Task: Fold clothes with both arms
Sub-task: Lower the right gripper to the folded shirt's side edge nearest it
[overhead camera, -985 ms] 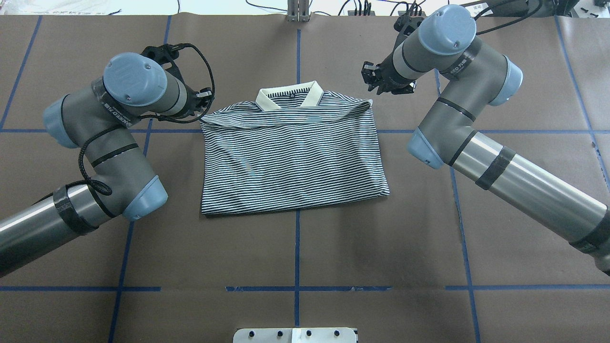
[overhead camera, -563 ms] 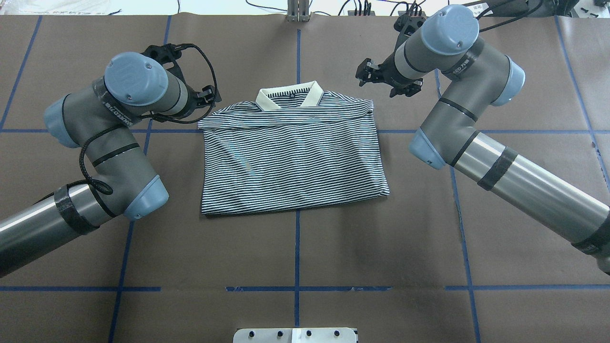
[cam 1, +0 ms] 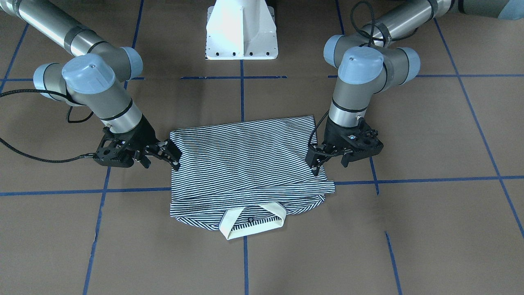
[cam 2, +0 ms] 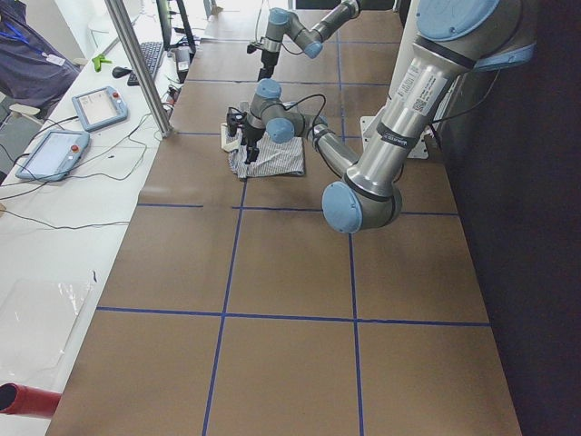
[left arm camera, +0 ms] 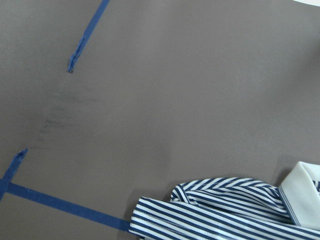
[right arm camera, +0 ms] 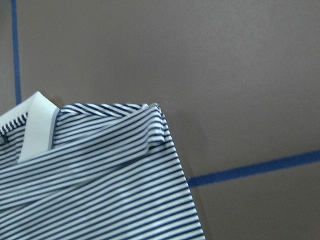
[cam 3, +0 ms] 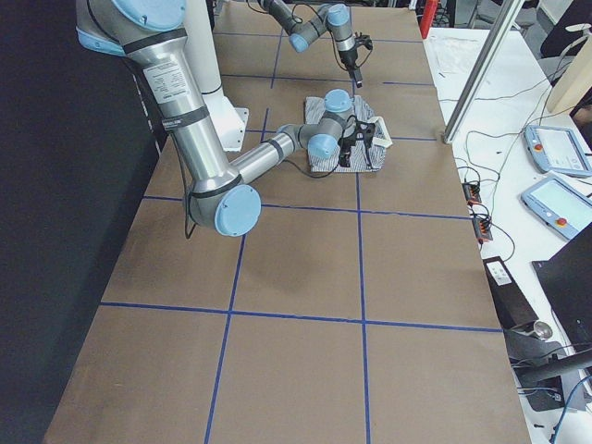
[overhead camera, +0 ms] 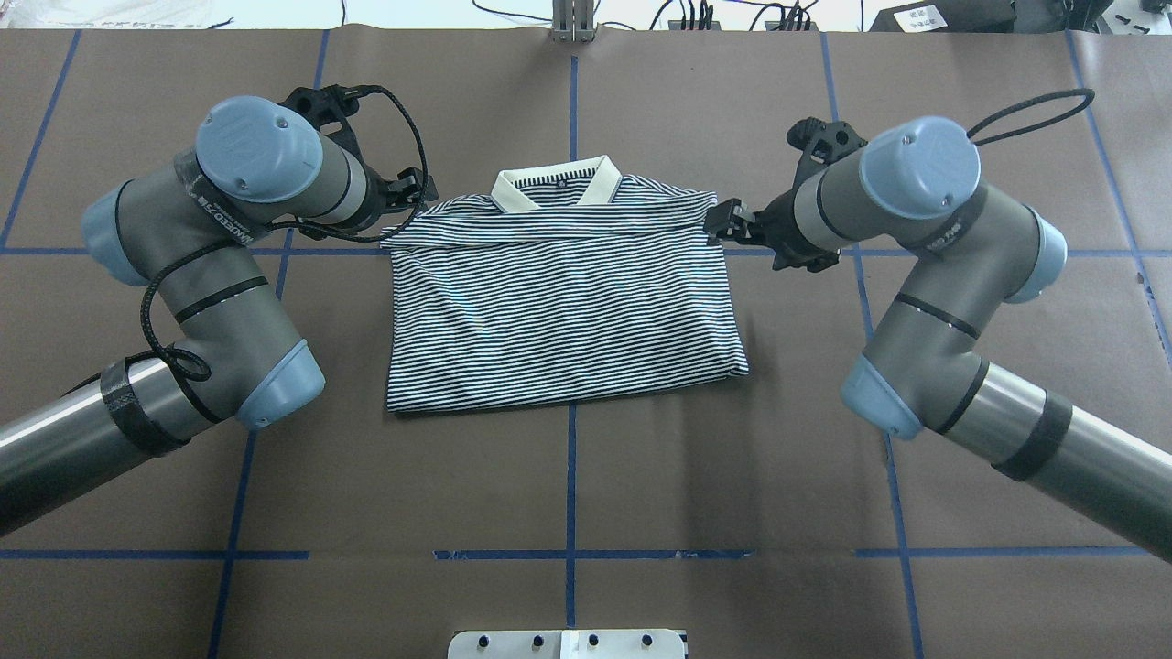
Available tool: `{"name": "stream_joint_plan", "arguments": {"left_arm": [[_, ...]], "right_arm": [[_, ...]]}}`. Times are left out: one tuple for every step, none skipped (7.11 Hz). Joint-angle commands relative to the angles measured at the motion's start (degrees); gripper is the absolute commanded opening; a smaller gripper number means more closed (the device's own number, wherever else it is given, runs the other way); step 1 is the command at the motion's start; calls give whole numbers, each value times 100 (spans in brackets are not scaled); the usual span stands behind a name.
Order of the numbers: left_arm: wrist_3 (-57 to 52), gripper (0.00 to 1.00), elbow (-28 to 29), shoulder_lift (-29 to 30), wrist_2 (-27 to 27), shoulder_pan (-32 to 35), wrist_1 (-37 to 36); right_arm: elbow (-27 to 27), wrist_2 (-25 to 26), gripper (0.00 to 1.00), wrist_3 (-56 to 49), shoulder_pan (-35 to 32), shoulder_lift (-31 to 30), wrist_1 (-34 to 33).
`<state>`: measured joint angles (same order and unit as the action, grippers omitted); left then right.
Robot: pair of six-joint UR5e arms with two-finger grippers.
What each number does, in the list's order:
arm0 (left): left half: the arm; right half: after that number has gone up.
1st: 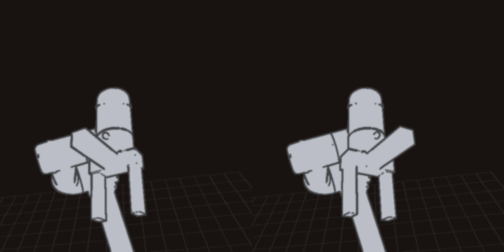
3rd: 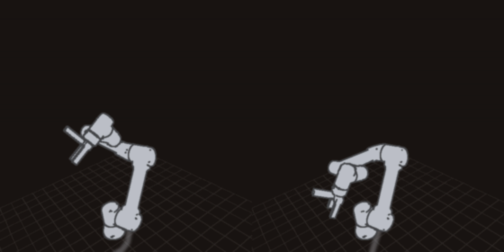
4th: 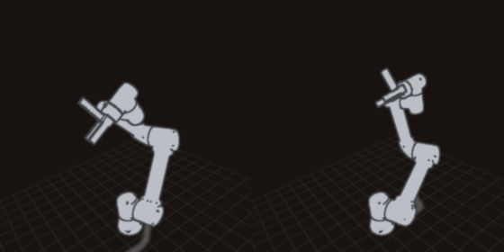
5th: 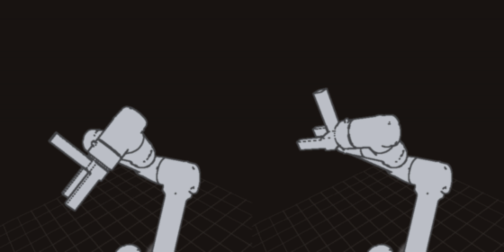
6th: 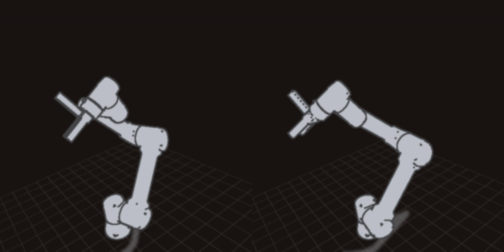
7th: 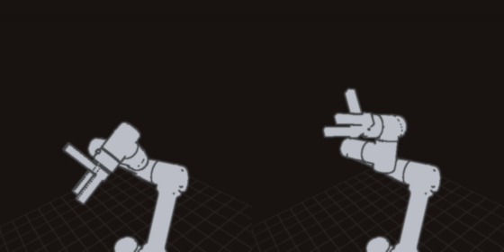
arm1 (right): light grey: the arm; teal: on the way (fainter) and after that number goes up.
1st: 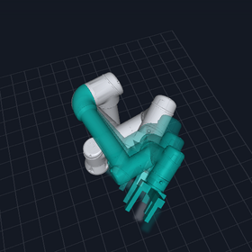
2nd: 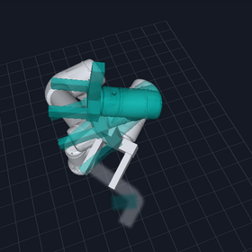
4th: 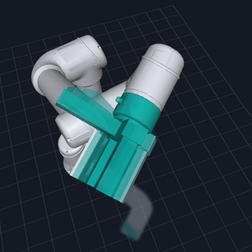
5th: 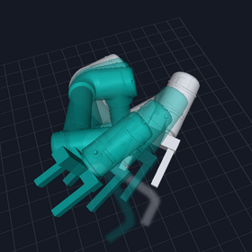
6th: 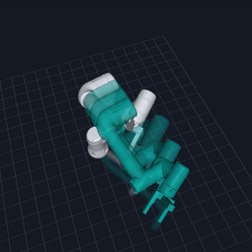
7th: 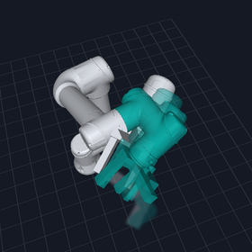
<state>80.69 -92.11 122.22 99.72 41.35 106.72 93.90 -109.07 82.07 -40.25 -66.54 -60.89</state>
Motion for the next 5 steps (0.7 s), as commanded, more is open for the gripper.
{"name": "stream_joint_plan", "arguments": {"left_arm": [[-1,100,-228,-40,39,-22,7],[-1,100,-272,-67,30,-22,7],[-1,100,-281,-67,30,-22,7],[-1,100,-281,-67,30,-22,7],[8,100,-290,-58,30,-22,7]], "right_arm": [[505,691,100,475,840,-412,-19],[498,694,100,477,869,-430,-28],[463,694,100,468,922,-439,-133],[454,694,99,468,1001,-422,-316],[454,694,99,468,1045,-413,-440]]}}
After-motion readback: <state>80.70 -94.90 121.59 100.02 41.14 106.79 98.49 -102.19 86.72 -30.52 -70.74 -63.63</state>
